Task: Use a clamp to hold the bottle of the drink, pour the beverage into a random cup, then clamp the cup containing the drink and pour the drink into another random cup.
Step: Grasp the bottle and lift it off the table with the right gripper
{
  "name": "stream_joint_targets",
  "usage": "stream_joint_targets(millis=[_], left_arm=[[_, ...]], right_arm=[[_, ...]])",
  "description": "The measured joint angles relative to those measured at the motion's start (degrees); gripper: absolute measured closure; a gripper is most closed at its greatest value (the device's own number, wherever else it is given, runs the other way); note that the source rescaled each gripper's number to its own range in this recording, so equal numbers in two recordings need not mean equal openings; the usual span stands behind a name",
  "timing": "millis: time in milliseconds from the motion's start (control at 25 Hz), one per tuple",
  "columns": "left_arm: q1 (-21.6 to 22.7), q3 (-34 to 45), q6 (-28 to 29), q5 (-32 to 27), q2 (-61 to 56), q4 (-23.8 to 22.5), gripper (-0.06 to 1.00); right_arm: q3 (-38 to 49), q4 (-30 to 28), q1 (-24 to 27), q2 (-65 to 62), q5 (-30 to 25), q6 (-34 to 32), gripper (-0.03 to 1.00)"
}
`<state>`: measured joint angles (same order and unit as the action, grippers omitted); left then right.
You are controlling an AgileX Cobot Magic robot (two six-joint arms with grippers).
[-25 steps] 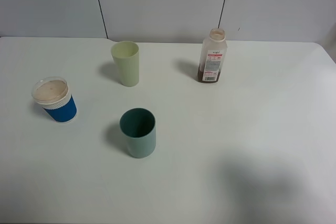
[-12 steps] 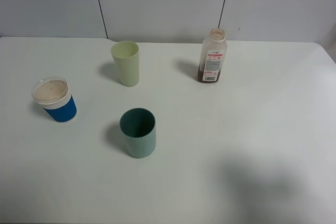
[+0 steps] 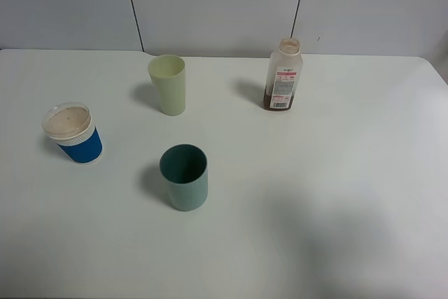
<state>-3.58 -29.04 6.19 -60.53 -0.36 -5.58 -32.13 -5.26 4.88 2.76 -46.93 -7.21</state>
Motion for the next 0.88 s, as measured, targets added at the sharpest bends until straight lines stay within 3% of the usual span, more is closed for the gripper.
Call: stream_joint_targets(millis=[560,880], left_arm=[[0.0,0.0,0.0,0.0,0.0,0.0,-0.06],[0.0,0.0,0.0,0.0,0.0,0.0,-0.06]], right_arm=[[0.0,0.0,0.0,24.6,6.07,2.82,-0.03],[0.0,-0.16,0.0,29.88,11.27,4.79,-0.03]])
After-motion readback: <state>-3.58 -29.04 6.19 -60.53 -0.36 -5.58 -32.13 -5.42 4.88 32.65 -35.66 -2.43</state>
